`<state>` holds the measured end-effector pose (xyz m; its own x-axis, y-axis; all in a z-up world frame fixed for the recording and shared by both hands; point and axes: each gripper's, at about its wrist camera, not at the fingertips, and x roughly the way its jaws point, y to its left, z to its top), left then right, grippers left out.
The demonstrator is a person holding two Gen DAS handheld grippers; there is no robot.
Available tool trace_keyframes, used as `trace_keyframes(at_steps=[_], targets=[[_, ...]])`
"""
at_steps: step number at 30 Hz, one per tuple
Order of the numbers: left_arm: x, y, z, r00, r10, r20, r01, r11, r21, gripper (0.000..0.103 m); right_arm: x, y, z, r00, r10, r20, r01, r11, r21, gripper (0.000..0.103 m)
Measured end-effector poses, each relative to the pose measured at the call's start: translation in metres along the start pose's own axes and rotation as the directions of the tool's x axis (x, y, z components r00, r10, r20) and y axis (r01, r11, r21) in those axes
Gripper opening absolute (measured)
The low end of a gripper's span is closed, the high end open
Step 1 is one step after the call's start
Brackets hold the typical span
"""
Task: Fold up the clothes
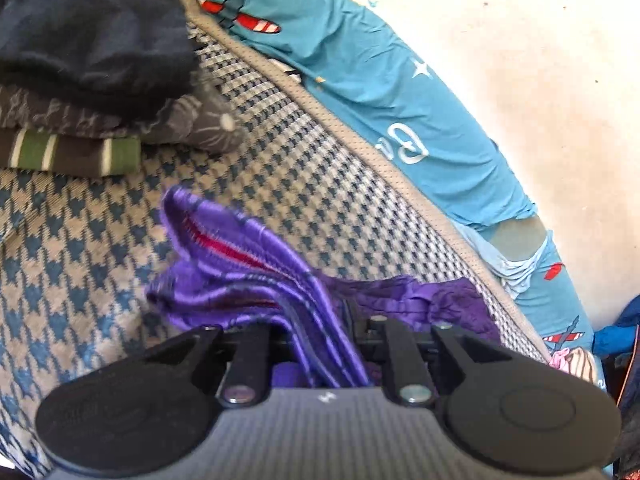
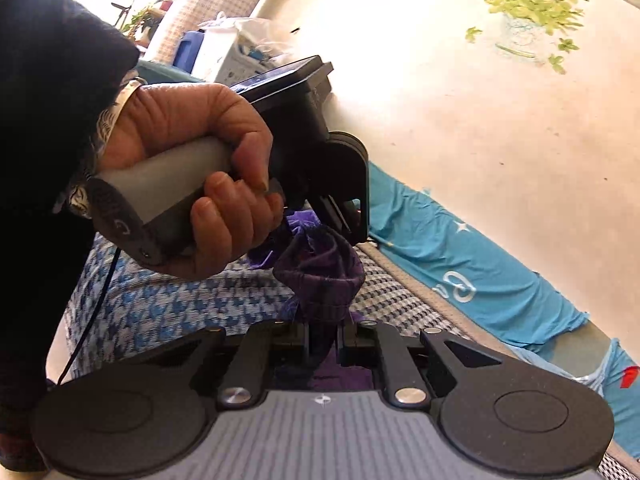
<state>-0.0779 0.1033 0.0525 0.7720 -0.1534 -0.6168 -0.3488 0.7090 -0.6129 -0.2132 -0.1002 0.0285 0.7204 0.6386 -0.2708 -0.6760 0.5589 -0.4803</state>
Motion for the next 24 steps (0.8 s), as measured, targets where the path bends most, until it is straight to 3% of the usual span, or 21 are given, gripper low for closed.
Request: trace_keyframes(at_steps=[12,18,24], targets=[[0.023,-0.107,-0.009,1.000,-0.021,0.015,0.018,0.988,0.155,0.015,-0.021,-0.061,-0.009,0.983,-0.183,0.011,0.182,0.979,0.095,0.010],[0.050,-0.163,-0.018,0.999,-0.040,-0.003,0.039,0.973,0.226,0.015,-0.028,-0.100,-0.020,0.957,-0.288,-0.010,0.286,0.943,0.169,0.010],[0.088,-0.213,-0.031,0.999,-0.043,-0.028,0.049,0.959,0.280,0.015,-0.027,-0.149,-0.034,0.922,-0.382,-0.064,0.384,0.879,0.283,0.010]])
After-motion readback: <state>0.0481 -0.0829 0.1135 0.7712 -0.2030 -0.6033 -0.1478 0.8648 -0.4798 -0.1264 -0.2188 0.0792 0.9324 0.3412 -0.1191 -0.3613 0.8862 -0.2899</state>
